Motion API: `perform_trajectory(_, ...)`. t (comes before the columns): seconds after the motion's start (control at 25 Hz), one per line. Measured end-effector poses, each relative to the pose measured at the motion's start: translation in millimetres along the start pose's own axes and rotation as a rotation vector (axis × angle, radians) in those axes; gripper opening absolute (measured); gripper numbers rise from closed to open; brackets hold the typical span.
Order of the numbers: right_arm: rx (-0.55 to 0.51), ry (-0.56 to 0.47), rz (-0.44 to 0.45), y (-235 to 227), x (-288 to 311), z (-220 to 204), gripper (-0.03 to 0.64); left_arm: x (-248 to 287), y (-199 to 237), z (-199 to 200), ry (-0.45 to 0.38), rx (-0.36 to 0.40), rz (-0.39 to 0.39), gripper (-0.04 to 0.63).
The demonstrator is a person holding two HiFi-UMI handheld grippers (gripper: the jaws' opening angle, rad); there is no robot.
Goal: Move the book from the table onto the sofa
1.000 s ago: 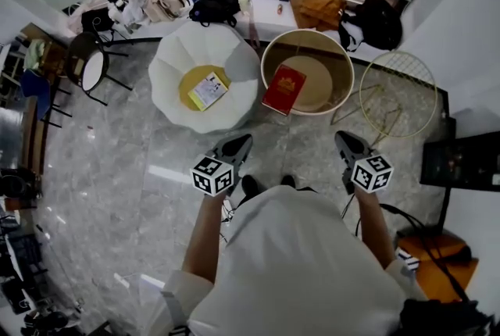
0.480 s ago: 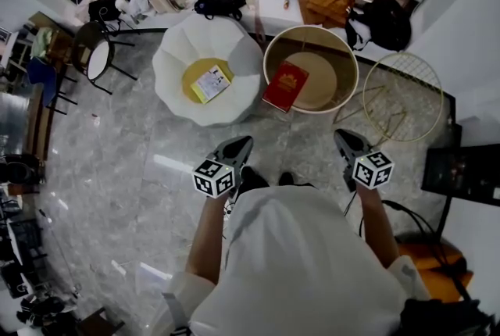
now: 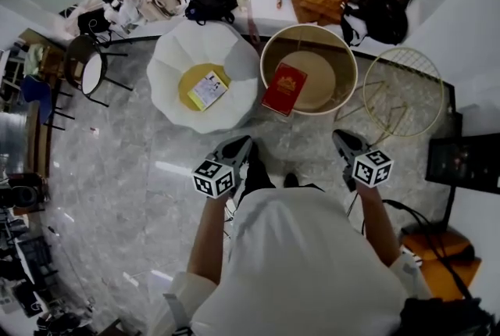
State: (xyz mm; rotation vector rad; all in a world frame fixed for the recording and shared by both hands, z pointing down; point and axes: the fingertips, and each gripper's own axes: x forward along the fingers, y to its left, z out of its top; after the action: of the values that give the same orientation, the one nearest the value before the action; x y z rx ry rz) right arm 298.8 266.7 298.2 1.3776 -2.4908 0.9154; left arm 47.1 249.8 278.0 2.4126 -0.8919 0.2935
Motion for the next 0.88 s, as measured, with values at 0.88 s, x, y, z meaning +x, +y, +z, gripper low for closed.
perform_trajectory(0.88,0.158,-0.031,-0.165,12,127,26,0.044,44,154,56,0.131,0.040,-0.172,0.002)
